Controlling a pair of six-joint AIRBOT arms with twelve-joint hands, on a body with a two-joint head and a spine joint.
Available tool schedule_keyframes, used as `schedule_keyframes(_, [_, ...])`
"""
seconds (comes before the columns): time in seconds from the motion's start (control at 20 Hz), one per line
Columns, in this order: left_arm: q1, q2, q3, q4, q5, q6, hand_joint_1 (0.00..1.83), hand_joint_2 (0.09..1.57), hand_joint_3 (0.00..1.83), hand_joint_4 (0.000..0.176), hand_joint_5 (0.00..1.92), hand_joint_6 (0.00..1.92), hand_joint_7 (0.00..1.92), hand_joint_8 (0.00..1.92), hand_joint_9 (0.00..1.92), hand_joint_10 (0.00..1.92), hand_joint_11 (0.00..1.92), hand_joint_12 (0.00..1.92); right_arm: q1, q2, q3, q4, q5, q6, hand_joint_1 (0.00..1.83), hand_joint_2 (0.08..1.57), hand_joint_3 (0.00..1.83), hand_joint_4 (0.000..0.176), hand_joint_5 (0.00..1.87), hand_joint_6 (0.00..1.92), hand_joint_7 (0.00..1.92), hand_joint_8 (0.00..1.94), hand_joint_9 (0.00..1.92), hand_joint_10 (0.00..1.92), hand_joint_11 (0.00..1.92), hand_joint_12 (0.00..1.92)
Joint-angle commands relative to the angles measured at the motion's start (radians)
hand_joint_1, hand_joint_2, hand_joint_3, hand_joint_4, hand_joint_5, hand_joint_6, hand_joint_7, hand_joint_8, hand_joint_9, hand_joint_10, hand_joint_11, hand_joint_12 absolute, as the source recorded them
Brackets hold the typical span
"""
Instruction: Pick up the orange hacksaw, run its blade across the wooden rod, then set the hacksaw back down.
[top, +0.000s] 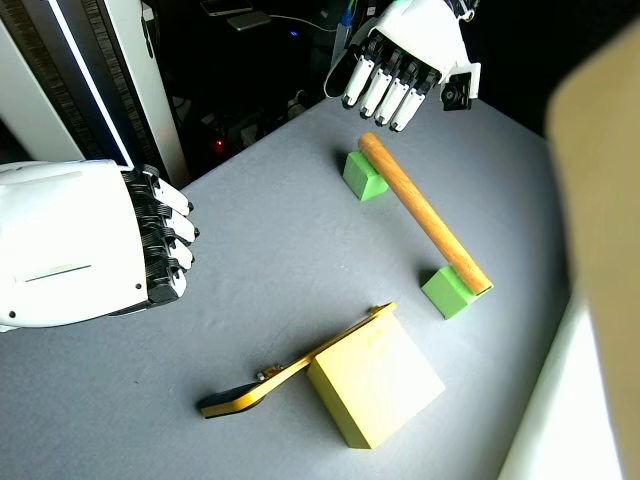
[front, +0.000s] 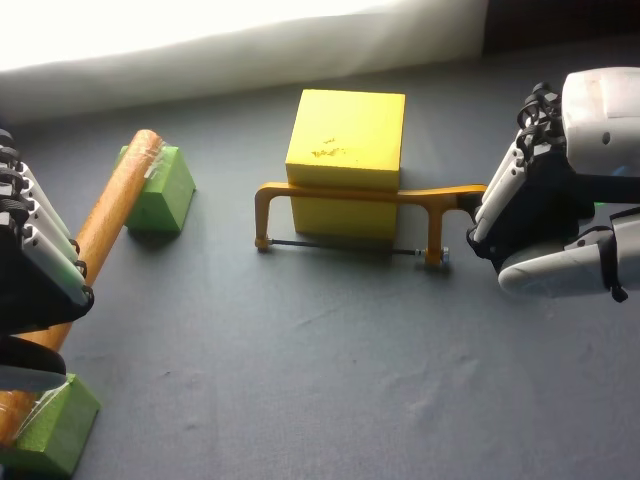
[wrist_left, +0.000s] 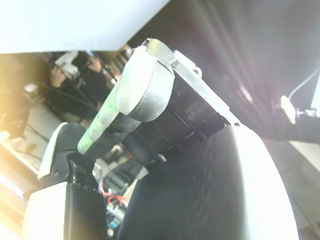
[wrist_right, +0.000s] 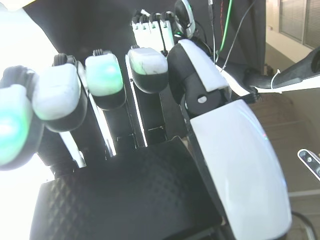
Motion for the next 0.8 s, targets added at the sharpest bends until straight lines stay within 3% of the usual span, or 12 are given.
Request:
schedule_keyframes(0.0, [-0.004, 0.0, 0.002, -0.074, -0.113, 0.008, 0.0, 1.13, 0.11, 0.0, 0.02, 0.03, 0.03, 0.04, 0.03, 0.05, 0.0, 0.24, 0.014, 0.002, 0.0, 0.075, 0.054, 0.017, 0.09, 0.94, 0.12, 0.0, 0.0, 0.02, 0.04, 0.05, 0.05, 0.05, 0.0, 0.44])
schedule_keyframes(0.15, [-0.002, -0.002, 0.0, -0.074, -0.113, 0.009, 0.0, 1.17, 0.01, 0.0, 0.03, 0.0, 0.05, 0.0, 0.06, 0.0, 0.0, 0.21, 0.016, 0.002, -0.001, 0.075, 0.05, 0.044, 0.09, 1.0, 0.01, 0.0, 0.0, 0.0, 0.08, 0.0, 0.09, 0.01, 0.0, 0.45])
schedule_keyframes(0.45, [0.01, -0.001, 0.014, -0.074, -0.112, 0.009, 0.0, 1.17, 0.0, 0.0, 0.04, 0.0, 0.06, 0.0, 0.06, 0.0, 0.0, 0.25, 0.018, 0.003, -0.001, 0.075, 0.028, 0.114, 0.08, 1.0, 0.0, 0.0, 0.02, 0.0, 0.07, 0.0, 0.1, 0.0, 0.0, 0.5])
schedule_keyframes(0.75, [-0.007, 0.006, -0.001, -0.068, -0.065, 0.007, 0.0, 1.19, 0.0, 0.0, 0.04, 0.0, 0.05, 0.0, 0.06, 0.0, 0.0, 0.25, 0.011, 0.04, 0.002, 0.075, -0.14, 0.447, 0.08, 1.02, 0.0, 0.0, 0.02, 0.0, 0.1, 0.0, 0.13, 0.01, 0.0, 0.54])
